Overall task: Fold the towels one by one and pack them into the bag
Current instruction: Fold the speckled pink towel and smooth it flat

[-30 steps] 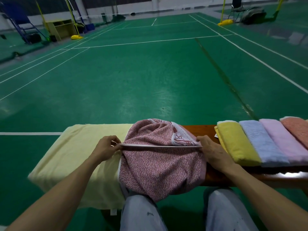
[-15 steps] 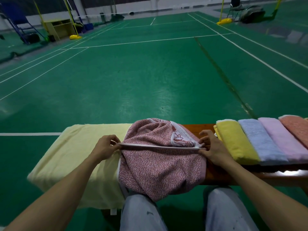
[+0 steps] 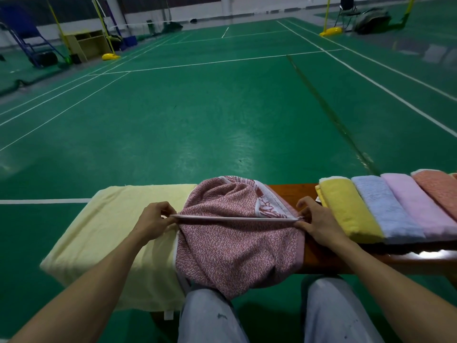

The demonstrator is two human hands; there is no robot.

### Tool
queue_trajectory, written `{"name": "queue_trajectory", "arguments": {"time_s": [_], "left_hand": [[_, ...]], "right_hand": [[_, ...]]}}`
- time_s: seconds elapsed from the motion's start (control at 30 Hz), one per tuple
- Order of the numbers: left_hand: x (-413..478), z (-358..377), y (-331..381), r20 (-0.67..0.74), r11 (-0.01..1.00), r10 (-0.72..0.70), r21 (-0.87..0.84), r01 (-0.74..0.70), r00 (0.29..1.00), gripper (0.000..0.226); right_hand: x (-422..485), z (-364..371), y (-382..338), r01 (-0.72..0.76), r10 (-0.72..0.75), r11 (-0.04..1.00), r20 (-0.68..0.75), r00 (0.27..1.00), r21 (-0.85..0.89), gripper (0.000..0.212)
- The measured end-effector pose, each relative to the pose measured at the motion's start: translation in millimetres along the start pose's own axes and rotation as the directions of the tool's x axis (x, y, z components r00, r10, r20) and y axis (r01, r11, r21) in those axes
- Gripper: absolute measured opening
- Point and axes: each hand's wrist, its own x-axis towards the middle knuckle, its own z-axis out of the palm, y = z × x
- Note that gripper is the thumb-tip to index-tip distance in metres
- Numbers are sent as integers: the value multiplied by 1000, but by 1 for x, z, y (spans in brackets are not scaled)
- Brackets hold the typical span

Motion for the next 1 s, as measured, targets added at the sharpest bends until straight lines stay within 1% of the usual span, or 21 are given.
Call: {"name": "queue_trajectory", "arguments": {"time_s": [0.2, 0.33, 0.43, 0.53, 0.6, 0.7, 0.77, 0.83, 0.93, 1.0], "left_hand": [[-2, 0, 1, -20, 999, 30, -15, -30, 999, 17], [-1, 1, 3, -50, 998, 57, -26, -59, 997, 14], [1, 1, 4, -56, 995, 84, -47, -86, 995, 14], [1, 0, 7, -52, 994, 76, -72, -79, 996, 15], [1, 2, 12, -50, 993, 79, -83, -83, 996, 15], [-1, 6, 17, -52, 985, 65, -154, -72, 997, 13], [-1, 10, 21, -69, 971, 43, -231, -58, 997, 15], [-2, 14, 25, -98, 939, 5, -343, -38, 995, 14], [-4, 22, 35, -103, 870, -84, -493, 22, 991, 6], [-3, 29, 42, -95, 820, -143, -568, 64, 985, 8]], "right_hand": [[-3, -7, 3, -20, 18, 998, 27, 999, 60, 39], [-3, -13, -3, -46, 51, 992, -40, 998, 120, 38], [-4, -18, -9, -19, 23, 998, -61, 998, 59, 33], [-3, -23, -12, 20, -21, 999, -20, 1000, -31, 27], [-4, -29, -15, 31, -31, 999, 2, 1000, -36, 25], [-5, -37, -20, 23, -24, 1000, -28, 999, -19, 25], [-6, -40, -20, -14, 18, 998, -66, 998, 66, 28], [-5, -41, -18, -83, 108, 972, -104, 989, 221, 31], [0, -40, -14, -184, 265, 859, -108, 958, 477, 33], [5, -40, -15, -207, 338, 760, -102, 936, 616, 36]]}}
